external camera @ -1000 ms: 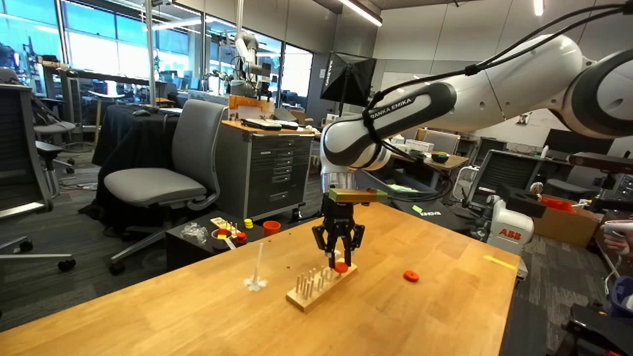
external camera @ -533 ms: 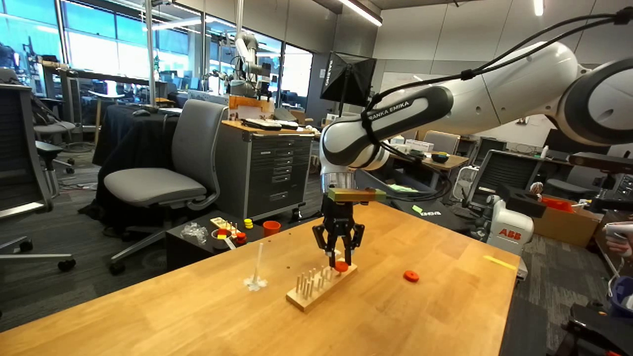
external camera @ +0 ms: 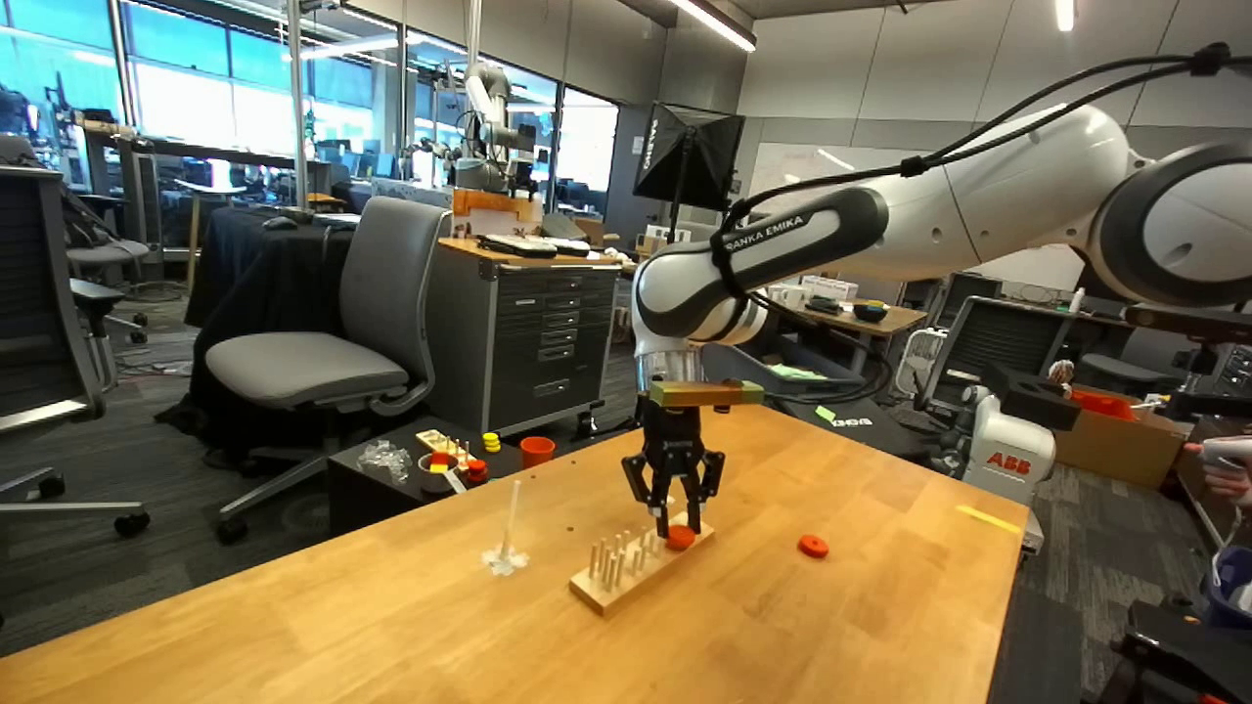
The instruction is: Take the left orange object and put it on the wooden board
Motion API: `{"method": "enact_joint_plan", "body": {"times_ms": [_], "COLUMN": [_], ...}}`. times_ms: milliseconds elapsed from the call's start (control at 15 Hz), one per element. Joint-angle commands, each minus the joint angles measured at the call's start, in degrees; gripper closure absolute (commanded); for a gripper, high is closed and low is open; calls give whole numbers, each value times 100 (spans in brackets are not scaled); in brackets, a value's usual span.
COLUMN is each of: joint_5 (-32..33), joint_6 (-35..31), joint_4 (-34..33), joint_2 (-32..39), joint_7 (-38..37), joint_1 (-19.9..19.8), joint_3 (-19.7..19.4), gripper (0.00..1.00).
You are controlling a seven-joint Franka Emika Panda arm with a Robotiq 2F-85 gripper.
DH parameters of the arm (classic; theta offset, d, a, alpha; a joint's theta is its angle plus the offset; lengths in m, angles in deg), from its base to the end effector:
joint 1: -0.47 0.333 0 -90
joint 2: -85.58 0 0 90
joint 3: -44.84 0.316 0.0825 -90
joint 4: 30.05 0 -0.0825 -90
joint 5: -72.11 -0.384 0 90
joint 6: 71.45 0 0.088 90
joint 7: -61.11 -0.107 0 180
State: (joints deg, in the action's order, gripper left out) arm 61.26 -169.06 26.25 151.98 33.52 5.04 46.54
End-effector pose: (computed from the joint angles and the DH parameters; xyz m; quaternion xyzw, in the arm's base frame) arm 0.7204 0.0900 0.1138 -0.9464 0.2171 0.2366 0.0366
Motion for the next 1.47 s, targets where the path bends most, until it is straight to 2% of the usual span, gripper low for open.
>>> {"method": "enact_joint_plan", "body": {"times_ms": [0, 200, 267, 667, 933, 1200, 1333, 1400], "joint_5": [-118, -58, -39, 237, 700, 1376, 1509, 1361], "joint_6": [345, -106, -300, -1391, -1852, -1986, -2015, -1812], "joint_4": [-385, 123, 317, 1354, 1838, 2031, 2125, 1704], "joint_2": [158, -288, -474, -1513, -1945, -2098, -2173, -1853], "joint_7": [-89, 25, 68, 22, -145, -582, -722, -536], "joint_1": [-25, -29, -5, 363, 856, 1296, 1365, 1236], "joint_3": [-7, 33, 28, -58, -268, -550, -566, -424], "gripper": [25, 3, 0, 0, 0, 0, 0, 0]}}
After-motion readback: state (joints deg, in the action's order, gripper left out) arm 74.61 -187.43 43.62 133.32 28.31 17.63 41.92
